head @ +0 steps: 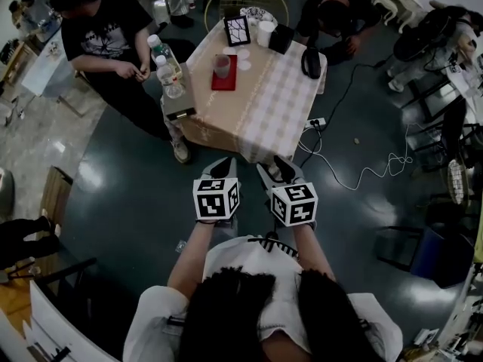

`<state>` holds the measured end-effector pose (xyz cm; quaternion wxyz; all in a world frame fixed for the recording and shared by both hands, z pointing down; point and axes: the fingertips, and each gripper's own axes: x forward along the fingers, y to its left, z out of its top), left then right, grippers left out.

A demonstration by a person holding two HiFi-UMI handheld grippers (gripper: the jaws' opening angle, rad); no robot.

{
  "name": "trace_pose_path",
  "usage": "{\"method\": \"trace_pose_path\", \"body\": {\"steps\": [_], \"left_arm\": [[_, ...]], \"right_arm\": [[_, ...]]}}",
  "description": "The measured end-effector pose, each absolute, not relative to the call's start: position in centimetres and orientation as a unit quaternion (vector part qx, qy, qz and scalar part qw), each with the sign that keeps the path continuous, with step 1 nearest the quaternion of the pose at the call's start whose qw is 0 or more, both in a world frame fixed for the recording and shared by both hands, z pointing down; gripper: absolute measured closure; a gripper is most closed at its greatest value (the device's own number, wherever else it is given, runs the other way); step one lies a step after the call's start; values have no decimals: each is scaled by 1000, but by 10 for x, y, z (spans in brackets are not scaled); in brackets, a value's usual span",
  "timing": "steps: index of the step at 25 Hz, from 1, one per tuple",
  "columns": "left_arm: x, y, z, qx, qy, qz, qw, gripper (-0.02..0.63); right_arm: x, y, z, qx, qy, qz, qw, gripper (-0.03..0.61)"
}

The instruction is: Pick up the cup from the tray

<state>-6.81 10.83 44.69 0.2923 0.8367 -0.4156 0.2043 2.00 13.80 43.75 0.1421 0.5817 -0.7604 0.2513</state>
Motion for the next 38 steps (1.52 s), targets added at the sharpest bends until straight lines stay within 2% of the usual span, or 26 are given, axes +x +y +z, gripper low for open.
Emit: {"method": "trace_pose_path", "body": {"steps": [6,12,17,38], "left_arm": [[-72,68,450,836,-411,212,296,607],[-95,59,447,839,-410,209,290,607],[-84,23,453,846,-391,216,290,607],[-91,-77,449,866,-358,227,267,607]], "right_arm": [[19,94,437,589,-756,252,130,344],[-1,88,432,603,-751,240,120,342],[3,50,437,610,-744,245,118,339],[1,-41,421,646,-726,208,110,265]]}}
